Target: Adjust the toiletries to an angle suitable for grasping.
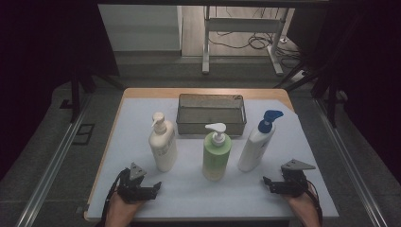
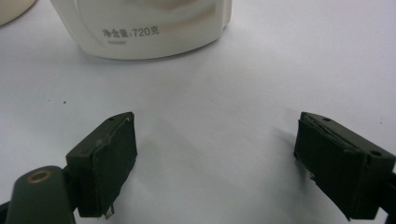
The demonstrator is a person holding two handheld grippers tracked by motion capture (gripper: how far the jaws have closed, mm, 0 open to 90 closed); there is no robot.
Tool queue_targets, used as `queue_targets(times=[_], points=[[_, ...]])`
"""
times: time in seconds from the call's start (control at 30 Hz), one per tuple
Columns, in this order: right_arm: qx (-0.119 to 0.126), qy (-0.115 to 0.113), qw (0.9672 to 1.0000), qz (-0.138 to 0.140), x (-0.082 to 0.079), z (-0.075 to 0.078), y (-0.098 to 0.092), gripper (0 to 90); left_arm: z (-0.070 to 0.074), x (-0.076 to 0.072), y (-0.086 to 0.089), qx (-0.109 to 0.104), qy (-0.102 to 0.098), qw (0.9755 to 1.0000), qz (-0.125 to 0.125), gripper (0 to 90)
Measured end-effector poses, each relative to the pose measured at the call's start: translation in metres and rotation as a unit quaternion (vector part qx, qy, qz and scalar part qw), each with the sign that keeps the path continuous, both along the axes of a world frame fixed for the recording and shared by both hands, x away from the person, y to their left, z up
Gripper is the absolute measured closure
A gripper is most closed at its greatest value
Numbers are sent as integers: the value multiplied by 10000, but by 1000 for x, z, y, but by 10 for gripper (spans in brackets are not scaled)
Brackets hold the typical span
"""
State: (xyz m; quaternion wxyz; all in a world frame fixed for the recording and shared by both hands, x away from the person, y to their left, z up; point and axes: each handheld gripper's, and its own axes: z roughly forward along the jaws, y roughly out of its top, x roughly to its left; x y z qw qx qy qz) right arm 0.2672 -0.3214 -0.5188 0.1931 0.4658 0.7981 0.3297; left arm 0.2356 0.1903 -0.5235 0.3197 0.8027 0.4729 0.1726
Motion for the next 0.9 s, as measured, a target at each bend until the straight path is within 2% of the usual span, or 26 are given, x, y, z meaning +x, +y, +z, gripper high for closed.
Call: queue_targets(times=[0.9], points=[[1,13,10000,6,0,1,0,129,0,0,0,-19,-8,10000,2,107]])
